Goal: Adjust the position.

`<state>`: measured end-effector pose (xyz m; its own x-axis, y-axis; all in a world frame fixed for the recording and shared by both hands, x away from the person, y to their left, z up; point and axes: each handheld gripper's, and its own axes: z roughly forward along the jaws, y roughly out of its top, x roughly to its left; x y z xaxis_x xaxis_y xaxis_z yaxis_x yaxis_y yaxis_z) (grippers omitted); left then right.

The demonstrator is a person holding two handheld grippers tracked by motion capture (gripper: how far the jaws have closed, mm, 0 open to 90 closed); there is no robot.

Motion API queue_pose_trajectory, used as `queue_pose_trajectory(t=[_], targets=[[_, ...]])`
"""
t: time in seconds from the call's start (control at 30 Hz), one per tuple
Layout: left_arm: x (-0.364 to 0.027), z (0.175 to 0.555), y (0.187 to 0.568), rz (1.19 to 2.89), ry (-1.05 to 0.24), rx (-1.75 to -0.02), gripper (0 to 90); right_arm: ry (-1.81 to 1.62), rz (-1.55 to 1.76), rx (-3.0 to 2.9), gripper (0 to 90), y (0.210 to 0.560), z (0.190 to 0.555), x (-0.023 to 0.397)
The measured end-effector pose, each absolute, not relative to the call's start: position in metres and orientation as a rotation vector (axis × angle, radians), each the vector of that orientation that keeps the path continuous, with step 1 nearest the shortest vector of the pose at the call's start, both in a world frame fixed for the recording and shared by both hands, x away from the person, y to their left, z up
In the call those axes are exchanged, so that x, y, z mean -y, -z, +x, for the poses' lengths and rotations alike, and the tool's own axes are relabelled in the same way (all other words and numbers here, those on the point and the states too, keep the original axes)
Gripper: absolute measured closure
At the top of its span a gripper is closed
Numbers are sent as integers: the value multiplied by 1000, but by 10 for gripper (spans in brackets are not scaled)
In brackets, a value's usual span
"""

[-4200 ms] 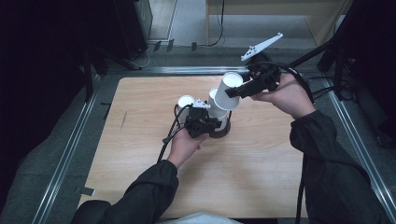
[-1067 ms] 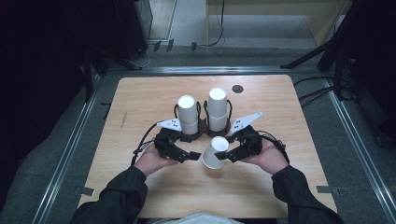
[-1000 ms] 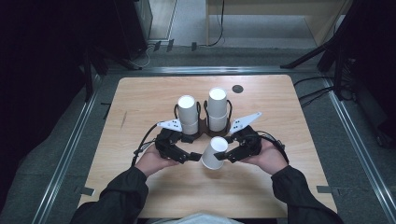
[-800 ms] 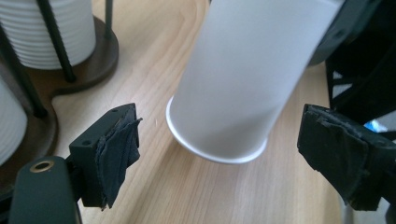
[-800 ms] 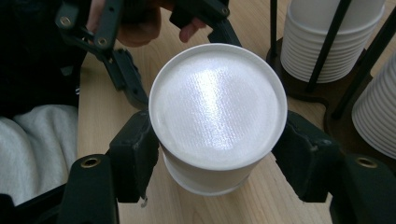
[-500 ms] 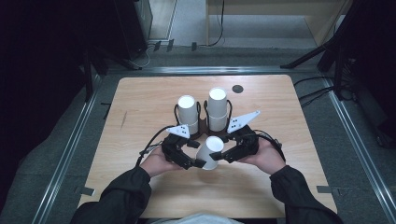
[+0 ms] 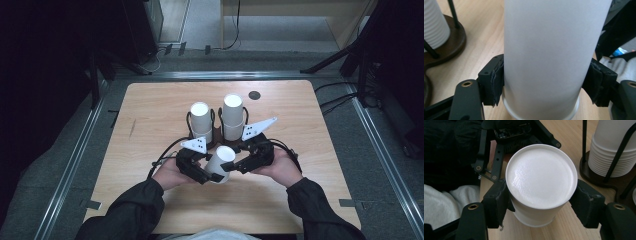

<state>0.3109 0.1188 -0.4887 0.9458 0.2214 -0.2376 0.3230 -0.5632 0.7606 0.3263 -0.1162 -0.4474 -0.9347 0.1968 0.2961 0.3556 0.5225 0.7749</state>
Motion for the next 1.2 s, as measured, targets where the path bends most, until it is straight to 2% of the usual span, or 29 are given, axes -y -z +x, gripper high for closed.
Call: queue_pose_trajectory(t=[0.07, 0.23, 0.8, 1.2], targets=[[-121, 313, 484, 2197, 159, -375, 283, 1397, -428, 2604, 296, 448, 325, 117], [-125, 313, 478, 2237, 151, -369, 285, 1410, -392, 2628, 250, 449, 323, 118], [-123, 325, 467, 2413, 106, -280, 281, 1359, -441, 2699, 254, 464, 317, 122], [-113, 330, 476, 2543, 143, -238, 281, 1312, -444, 2747, 255, 472, 313, 121]])
